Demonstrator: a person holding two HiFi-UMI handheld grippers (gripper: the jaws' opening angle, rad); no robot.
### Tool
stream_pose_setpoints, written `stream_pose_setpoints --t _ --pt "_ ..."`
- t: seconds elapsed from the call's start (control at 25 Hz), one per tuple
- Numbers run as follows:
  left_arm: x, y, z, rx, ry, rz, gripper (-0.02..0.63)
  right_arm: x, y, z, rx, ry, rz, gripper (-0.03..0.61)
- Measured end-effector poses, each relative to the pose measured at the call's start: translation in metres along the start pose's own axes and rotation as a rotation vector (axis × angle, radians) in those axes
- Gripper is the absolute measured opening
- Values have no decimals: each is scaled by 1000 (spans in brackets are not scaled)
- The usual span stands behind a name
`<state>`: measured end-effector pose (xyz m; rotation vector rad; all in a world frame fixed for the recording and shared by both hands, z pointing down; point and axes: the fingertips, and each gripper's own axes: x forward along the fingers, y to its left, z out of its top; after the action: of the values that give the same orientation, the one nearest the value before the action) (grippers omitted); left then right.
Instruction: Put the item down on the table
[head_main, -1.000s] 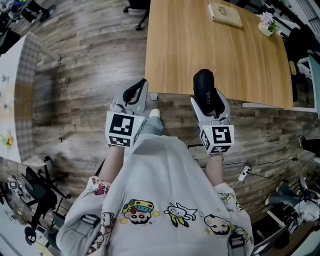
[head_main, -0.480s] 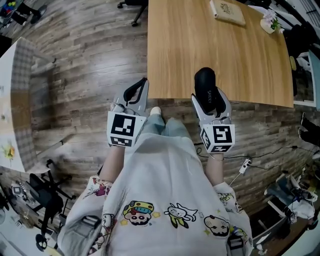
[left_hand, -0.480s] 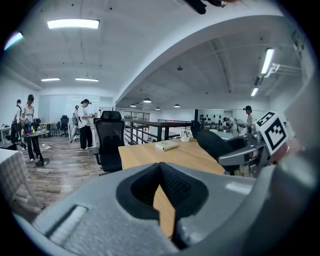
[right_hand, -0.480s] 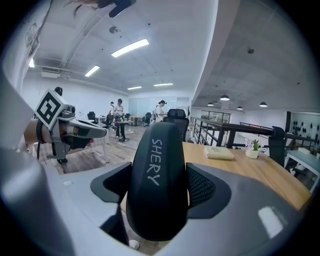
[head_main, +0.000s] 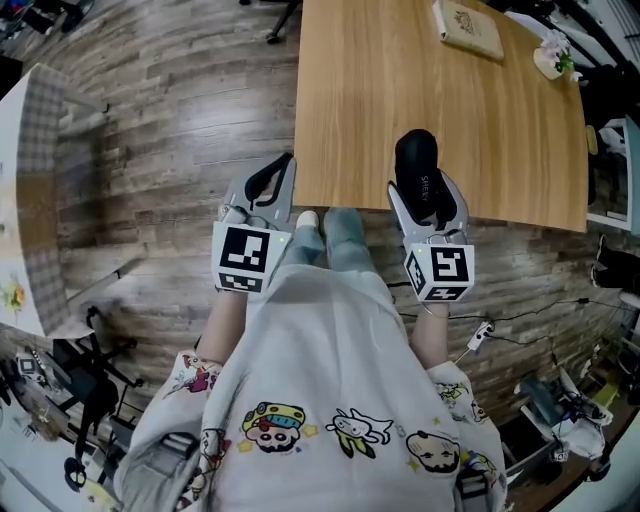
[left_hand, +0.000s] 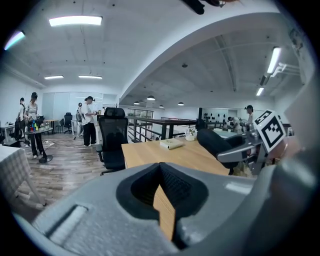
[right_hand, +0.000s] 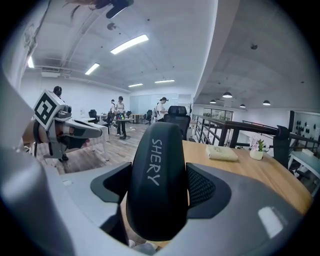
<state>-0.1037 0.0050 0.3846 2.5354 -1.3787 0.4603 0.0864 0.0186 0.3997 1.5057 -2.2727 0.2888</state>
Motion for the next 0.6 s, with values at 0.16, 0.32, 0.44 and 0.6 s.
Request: stream_pose_setpoints --t 0.16,0.32,0.44,0.6 --pt "25 8 14 -3 -11 34 0 25 -22 11 -10 -8 25 348" --pt "58 15 34 1 -25 68 0 51 -48 28 -36 -25 59 348" --pt "82 13 50 6 -35 86 0 64 -71 40 -49 -36 78 348" --pt "111 9 63 5 -38 112 -1 81 -98 50 -64 -49 108 348"
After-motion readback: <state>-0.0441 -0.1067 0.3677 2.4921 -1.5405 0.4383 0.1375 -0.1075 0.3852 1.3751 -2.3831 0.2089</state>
